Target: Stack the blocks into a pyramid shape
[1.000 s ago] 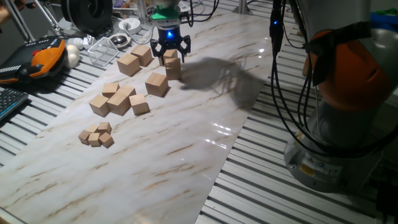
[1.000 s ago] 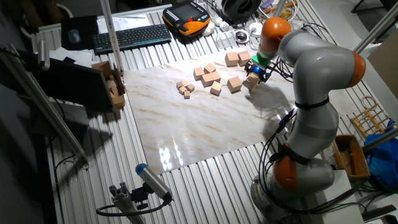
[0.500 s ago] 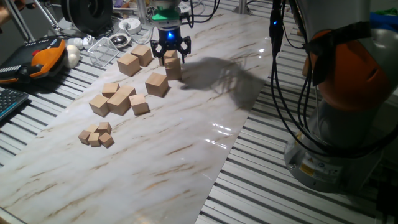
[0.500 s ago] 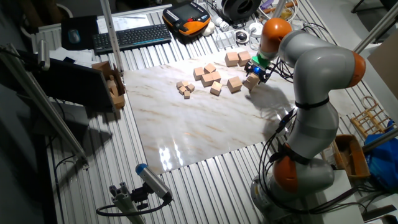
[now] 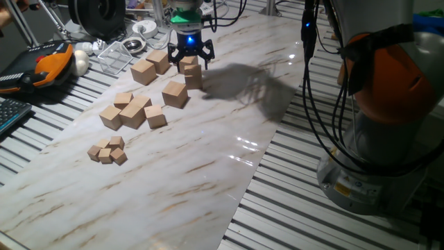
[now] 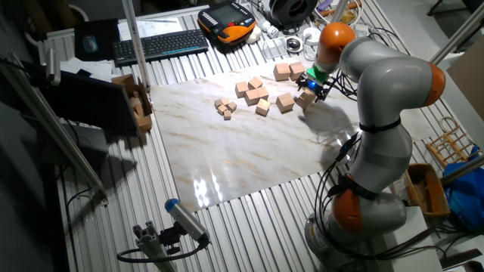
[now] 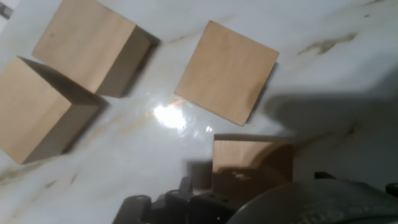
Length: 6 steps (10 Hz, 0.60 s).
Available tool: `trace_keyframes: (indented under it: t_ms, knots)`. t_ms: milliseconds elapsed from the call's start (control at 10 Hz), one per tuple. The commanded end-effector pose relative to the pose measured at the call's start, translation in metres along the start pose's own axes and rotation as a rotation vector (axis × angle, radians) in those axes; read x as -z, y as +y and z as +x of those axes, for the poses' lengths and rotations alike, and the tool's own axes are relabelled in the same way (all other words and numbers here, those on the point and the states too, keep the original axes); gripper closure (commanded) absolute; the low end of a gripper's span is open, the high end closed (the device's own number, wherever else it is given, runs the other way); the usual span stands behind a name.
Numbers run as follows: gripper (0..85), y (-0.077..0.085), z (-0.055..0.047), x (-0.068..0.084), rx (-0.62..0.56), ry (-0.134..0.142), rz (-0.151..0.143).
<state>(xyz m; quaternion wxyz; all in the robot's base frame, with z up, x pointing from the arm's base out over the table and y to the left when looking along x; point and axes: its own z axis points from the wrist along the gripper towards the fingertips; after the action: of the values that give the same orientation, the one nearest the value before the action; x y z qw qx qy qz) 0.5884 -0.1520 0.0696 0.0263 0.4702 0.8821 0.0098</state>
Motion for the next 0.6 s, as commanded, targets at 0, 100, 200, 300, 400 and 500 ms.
trace_keyframes:
  t_ms: [0,100,200,300,400,500]
  knots:
    - [0.0,0.000,0.000,-0.001,-0.002,0.001,-0.001]
    - [0.0,0.000,0.000,-0.003,-0.006,0.006,-0.002]
    - [0.0,0.000,0.001,-0.005,-0.010,0.011,-0.003]
    - [0.0,0.001,0.001,-0.007,-0.013,0.009,-0.002]
    - [0.0,0.001,0.001,-0.009,-0.016,0.008,0.000]
    - [0.0,-0.001,0.000,-0.013,-0.017,0.009,0.000]
